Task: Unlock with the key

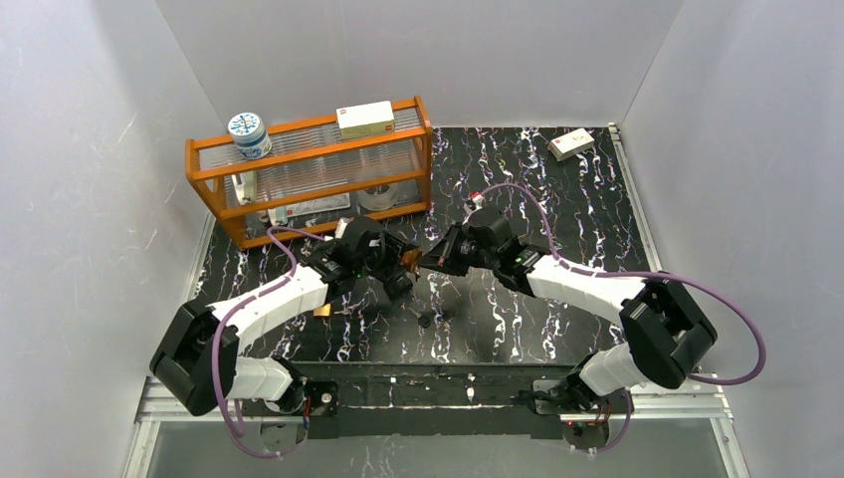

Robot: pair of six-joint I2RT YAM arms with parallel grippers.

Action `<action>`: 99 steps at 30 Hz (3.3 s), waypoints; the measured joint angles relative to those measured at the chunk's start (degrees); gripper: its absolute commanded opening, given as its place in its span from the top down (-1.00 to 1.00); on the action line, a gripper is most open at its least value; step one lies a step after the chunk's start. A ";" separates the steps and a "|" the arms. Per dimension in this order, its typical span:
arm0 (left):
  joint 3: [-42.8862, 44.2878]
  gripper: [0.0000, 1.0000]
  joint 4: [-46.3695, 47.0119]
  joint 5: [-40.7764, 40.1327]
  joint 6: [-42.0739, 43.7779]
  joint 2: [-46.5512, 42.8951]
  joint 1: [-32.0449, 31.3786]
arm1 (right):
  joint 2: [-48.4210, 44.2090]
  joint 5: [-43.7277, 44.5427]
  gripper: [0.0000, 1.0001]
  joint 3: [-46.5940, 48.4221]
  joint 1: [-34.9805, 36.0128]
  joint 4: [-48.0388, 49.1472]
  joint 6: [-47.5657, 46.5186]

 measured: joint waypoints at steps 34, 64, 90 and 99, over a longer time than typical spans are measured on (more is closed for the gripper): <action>5.51 0.77 12.20 5.64 14.53 -2.27 -1.53 | -20.33 7.80 -0.53 -10.01 -0.87 4.66 -8.72; 5.95 0.72 8.59 0.66 4.79 -0.17 -0.52 | -6.99 16.70 -0.04 -1.44 0.48 9.33 -11.69; 1.33 -0.91 18.18 4.90 13.94 -6.88 0.07 | -17.22 4.17 0.97 -10.82 -11.21 20.81 -5.81; 2.75 -0.32 22.51 10.23 20.41 -6.54 1.46 | -17.94 -13.53 0.97 -16.37 -22.32 30.40 13.20</action>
